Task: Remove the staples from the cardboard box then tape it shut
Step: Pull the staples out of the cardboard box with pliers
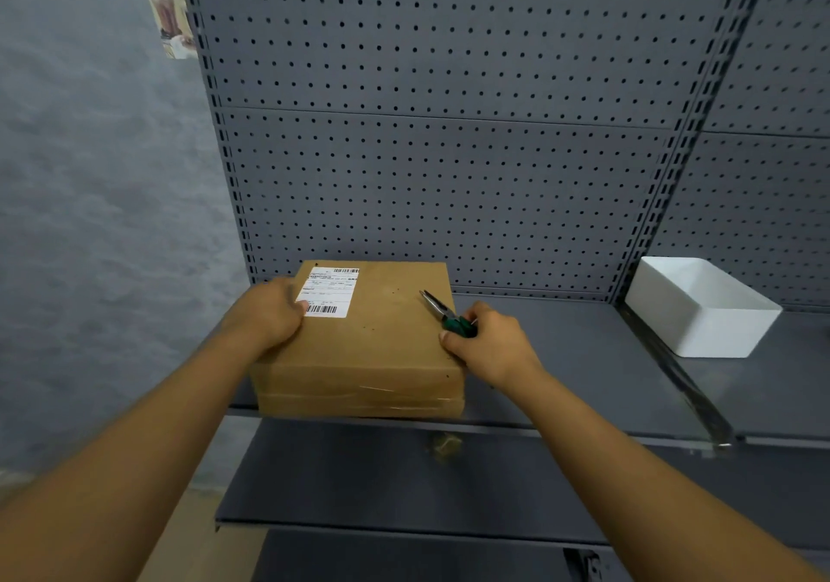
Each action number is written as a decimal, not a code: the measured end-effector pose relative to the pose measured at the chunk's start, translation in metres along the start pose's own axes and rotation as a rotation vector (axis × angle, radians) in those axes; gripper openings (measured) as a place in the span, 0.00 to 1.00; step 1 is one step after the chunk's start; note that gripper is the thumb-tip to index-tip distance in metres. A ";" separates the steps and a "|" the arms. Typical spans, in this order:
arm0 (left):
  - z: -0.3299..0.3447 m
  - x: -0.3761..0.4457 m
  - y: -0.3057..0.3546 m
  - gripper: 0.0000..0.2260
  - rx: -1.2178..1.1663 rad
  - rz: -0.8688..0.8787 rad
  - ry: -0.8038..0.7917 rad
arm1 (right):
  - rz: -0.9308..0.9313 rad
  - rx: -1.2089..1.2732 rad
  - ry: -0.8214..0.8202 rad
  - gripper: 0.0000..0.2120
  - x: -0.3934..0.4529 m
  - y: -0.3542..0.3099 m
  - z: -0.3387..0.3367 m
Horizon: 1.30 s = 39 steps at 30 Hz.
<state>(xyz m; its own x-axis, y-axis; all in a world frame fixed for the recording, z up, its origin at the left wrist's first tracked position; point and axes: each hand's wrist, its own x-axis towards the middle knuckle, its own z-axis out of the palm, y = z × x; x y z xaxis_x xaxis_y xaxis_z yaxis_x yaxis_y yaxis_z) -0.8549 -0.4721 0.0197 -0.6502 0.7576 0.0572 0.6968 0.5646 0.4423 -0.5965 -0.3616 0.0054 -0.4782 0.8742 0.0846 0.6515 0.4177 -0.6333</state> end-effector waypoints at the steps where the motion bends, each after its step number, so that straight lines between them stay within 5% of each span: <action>1: 0.001 0.000 0.004 0.19 0.076 0.059 0.041 | 0.010 0.027 0.008 0.15 -0.001 0.002 -0.001; 9: 0.019 -0.026 0.096 0.11 0.169 0.483 0.125 | 0.029 -0.002 0.133 0.14 -0.024 0.027 -0.044; 20: 0.064 -0.066 0.246 0.16 0.482 0.858 0.128 | 0.124 -0.243 0.330 0.15 -0.068 0.118 -0.156; 39: 0.211 -0.182 0.548 0.18 0.433 1.106 0.136 | 0.256 -0.191 0.386 0.15 -0.132 0.374 -0.366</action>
<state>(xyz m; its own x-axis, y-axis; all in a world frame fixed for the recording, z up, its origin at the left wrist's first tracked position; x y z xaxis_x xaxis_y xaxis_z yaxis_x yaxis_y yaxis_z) -0.2905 -0.2315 0.0632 0.3580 0.8760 0.3231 0.9260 -0.2887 -0.2432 -0.0739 -0.2304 0.0389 -0.0588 0.9674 0.2463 0.8331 0.1836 -0.5219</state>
